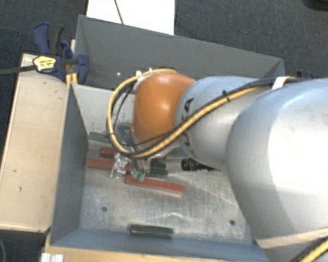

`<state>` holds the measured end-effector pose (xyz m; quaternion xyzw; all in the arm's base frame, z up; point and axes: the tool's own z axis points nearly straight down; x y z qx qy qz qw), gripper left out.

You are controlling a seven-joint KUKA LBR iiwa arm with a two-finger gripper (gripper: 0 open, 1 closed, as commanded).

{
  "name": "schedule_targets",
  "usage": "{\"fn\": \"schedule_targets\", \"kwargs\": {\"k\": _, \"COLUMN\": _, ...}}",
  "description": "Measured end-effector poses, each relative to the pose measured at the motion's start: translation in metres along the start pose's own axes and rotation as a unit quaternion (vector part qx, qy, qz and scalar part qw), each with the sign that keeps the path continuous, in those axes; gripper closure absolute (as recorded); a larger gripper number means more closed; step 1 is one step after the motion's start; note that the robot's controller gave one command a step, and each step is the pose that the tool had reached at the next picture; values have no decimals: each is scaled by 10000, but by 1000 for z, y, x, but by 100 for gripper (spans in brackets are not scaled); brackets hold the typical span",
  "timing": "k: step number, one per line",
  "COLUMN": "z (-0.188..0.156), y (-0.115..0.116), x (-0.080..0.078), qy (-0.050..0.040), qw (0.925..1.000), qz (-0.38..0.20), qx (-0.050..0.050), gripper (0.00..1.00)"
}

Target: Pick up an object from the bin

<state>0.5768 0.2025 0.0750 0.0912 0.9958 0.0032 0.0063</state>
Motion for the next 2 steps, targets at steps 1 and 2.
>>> {"fn": "schedule_targets", "kwargs": {"k": 1, "z": 0, "y": 0, "x": 0, "qy": 0, "qw": 10000, "qz": 3, "qx": 0, "gripper": 100}}
{"fn": "schedule_targets", "kwargs": {"k": 2, "z": -146, "y": 2, "x": -12, "qy": 44, "qw": 10000, "qz": 39, "qx": 28, "gripper": 100}}
